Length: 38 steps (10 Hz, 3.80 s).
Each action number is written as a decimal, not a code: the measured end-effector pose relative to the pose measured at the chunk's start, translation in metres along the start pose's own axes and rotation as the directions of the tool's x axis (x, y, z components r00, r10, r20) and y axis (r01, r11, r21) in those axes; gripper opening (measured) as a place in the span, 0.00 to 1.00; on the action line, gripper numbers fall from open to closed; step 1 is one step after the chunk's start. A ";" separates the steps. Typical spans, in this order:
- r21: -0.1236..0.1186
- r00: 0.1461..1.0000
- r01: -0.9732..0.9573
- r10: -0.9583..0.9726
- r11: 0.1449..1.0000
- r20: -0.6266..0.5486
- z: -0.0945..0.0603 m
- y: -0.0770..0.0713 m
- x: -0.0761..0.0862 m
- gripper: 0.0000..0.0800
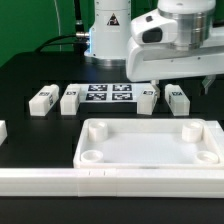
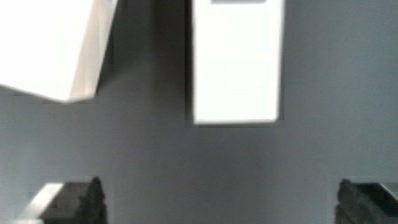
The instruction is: Assemble desk
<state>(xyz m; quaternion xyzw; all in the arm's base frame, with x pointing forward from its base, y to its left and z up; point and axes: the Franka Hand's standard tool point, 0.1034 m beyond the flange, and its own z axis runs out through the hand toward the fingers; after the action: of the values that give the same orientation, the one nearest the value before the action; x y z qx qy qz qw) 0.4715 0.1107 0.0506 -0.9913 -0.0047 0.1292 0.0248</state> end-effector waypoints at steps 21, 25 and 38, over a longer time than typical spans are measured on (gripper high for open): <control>-0.030 0.746 0.017 0.007 0.999 0.665 0.052 -0.005 -0.007 0.81; -0.030 0.746 0.017 0.007 0.999 0.665 0.052 -0.005 -0.007 0.36; 0.044 0.823 0.037 -0.055 0.998 0.565 -0.030 0.011 0.013 0.36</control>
Offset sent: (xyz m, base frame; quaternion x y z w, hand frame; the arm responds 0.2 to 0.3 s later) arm 0.0000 0.0000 0.0000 0.0000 -0.1296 0.0000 0.9916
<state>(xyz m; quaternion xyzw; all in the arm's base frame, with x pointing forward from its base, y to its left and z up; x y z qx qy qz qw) 0.4920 0.0982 0.0754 -0.9075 -0.0339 0.4168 0.0407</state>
